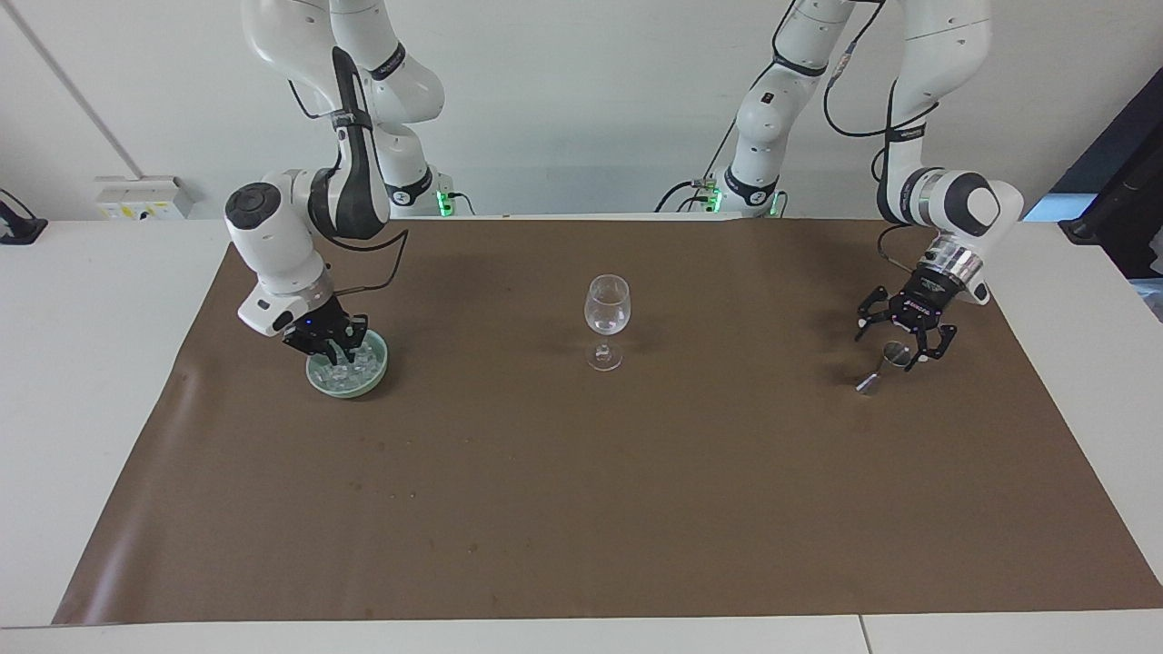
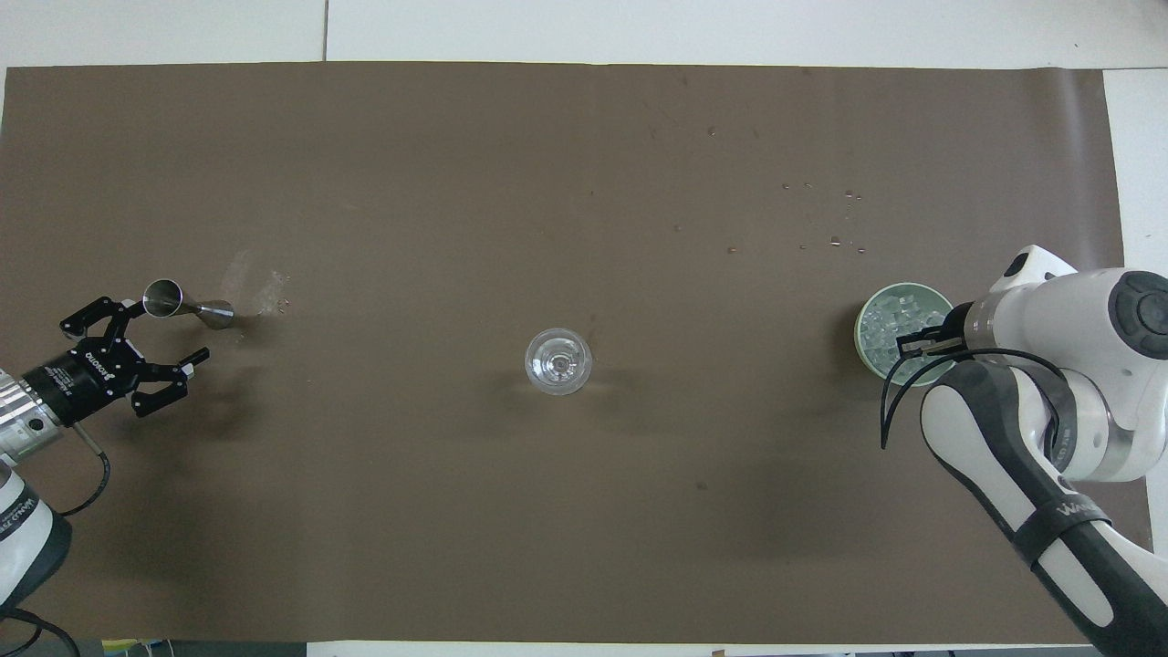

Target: Pour wine and add ice with both arms

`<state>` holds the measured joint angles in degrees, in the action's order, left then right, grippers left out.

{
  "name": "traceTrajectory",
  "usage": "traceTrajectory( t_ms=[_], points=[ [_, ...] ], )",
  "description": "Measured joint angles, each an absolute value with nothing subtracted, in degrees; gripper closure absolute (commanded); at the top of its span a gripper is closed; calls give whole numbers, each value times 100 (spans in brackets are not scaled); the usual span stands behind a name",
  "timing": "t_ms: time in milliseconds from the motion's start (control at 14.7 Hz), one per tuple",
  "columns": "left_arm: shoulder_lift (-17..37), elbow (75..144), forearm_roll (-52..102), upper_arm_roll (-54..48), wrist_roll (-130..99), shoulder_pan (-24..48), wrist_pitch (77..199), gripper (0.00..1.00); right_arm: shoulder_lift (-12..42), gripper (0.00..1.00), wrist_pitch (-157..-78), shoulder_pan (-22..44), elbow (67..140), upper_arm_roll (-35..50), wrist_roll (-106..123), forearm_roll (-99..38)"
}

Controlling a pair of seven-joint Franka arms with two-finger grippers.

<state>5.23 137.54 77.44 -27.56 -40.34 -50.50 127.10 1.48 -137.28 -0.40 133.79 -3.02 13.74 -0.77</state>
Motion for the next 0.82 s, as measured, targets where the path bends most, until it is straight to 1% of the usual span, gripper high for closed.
traceTrajectory(
  t_ms=[204,476,612,816],
  points=[
    [477,13569,6738,-2544,-4033,-5146,12344,0,140,100,-13051,-39,12926,-302,1366,-77],
    [465,12992,5519,-2489,-4137,-5153,11936,0,139,100,-12337,60,12241,-282,932,-79],
    [465,12543,4887,-2465,-4220,-5156,11560,0,165,100,-11971,298,11877,-273,472,-81],
    [472,11816,3912,-2432,-4289,-5159,10914,0,353,100,-11197,882,10944,-252,-552,-92]
  ],
)
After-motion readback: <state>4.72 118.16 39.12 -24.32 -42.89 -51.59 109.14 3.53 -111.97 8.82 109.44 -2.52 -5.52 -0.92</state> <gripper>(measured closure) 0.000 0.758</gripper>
